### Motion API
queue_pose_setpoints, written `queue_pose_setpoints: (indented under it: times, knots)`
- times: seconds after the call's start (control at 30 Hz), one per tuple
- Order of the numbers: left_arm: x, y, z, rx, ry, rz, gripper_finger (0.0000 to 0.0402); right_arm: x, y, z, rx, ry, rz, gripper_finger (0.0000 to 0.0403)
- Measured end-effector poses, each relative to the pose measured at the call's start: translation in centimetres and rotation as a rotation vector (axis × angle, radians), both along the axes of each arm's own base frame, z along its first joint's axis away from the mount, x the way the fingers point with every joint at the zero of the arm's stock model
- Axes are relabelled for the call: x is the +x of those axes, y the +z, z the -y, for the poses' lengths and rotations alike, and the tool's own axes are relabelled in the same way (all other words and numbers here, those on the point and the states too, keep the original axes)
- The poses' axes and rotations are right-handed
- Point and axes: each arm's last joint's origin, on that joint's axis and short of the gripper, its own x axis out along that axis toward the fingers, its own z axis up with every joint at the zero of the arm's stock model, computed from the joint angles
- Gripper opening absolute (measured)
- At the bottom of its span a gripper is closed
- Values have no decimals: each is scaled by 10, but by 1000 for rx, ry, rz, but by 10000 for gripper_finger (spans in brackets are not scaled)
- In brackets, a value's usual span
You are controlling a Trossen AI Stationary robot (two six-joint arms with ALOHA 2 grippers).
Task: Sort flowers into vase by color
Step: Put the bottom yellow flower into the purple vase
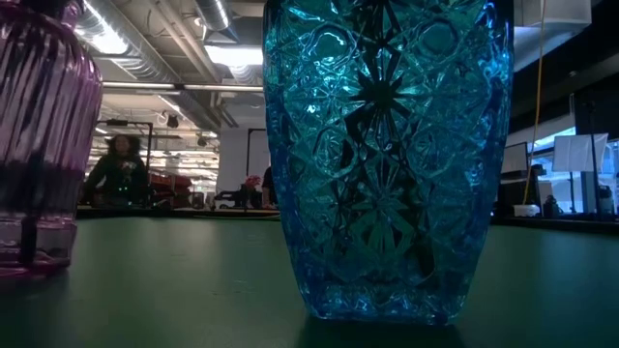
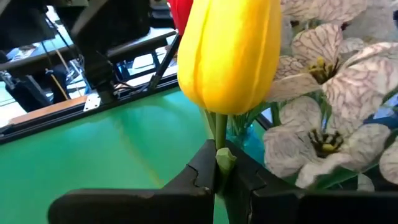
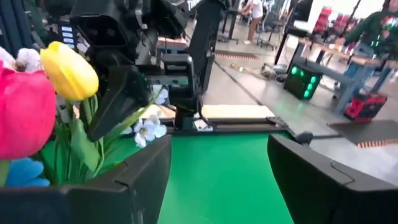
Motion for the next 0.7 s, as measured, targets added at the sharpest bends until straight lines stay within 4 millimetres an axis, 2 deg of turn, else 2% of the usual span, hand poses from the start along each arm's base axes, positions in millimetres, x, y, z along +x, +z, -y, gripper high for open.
queue_pose_setpoints:
  times: [0.3, 0.4, 0.5, 0.57, 0.7]
  knots:
    - [-9, 0, 12, -49, -75, -16, 11, -10, 3, 6, 15, -34, -61, 264]
    - [-13, 0, 16, -56, -96, -20, 24, -13, 3, 12, -2, -67, -91, 264]
    - [-17, -2, 16, -37, -114, -51, 52, -20, 10, 28, 30, -111, -107, 264]
    - [-20, 2, 12, -39, -97, -56, 74, -23, 15, 42, 57, -160, -117, 264]
    - [-25, 14, 5, -52, -58, -51, 114, -23, 10, 65, 91, -194, -189, 264]
